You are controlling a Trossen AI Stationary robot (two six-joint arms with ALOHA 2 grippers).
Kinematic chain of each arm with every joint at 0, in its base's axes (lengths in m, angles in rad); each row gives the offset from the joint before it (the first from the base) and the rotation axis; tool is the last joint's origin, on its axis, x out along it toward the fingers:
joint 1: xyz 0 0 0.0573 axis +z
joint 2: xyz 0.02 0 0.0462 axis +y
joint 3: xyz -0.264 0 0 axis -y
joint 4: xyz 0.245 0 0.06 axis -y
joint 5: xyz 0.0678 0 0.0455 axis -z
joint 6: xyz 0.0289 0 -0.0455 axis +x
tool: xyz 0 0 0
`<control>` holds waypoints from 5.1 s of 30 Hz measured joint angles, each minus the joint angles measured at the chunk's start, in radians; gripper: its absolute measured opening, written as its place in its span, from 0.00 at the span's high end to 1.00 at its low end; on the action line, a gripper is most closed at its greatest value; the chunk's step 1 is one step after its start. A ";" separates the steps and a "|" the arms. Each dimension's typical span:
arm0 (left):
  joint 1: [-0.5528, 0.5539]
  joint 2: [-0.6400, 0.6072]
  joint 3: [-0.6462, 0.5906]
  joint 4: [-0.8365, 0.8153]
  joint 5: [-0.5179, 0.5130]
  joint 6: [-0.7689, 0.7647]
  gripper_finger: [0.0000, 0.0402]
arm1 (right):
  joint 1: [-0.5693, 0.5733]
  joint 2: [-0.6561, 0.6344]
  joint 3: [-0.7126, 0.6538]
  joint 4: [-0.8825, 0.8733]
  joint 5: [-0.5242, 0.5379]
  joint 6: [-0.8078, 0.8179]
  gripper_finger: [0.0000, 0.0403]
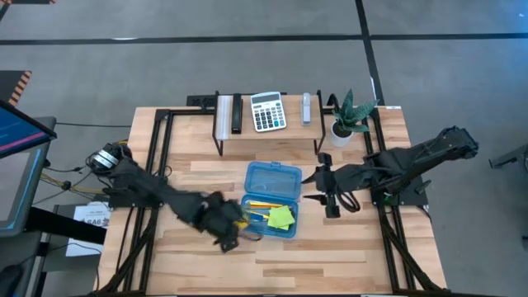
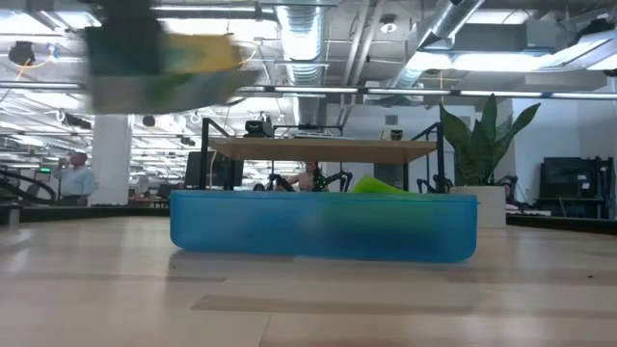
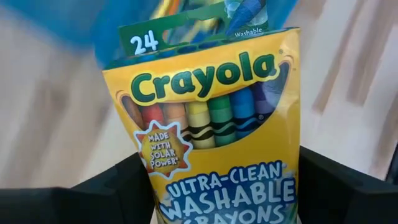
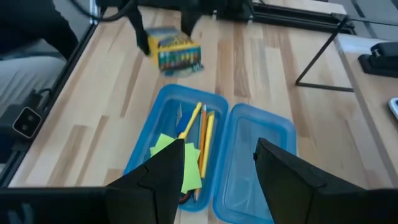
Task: Pack school essentials
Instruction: Put the crayon box into the blue supply box, then close the blue supply box
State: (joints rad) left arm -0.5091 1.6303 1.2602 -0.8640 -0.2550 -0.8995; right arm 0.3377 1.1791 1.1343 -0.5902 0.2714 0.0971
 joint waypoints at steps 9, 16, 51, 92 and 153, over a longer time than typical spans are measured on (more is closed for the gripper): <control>0.195 0.174 0.148 0.099 0.070 0.526 0.30 | 0.000 -0.008 0.000 -0.021 0.000 0.002 0.47; 0.250 0.300 0.173 0.111 0.180 0.663 0.30 | 0.000 -0.008 0.000 -0.046 -0.002 0.008 0.47; 0.081 -0.049 0.078 0.354 -0.189 0.675 0.41 | -0.005 -0.156 -0.266 0.205 -0.016 -0.007 0.47; 0.491 -0.319 -0.966 1.188 -0.204 0.405 0.73 | -0.253 0.068 -0.751 0.693 -0.008 0.401 0.47; 0.605 -0.008 -0.782 1.278 0.008 0.531 0.88 | -0.439 0.316 -0.624 0.826 -0.061 0.331 0.76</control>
State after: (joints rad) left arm 0.0956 1.6222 0.4785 0.4137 -0.2474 -0.3687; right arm -0.1009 1.4948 0.5106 0.2356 0.2100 0.4281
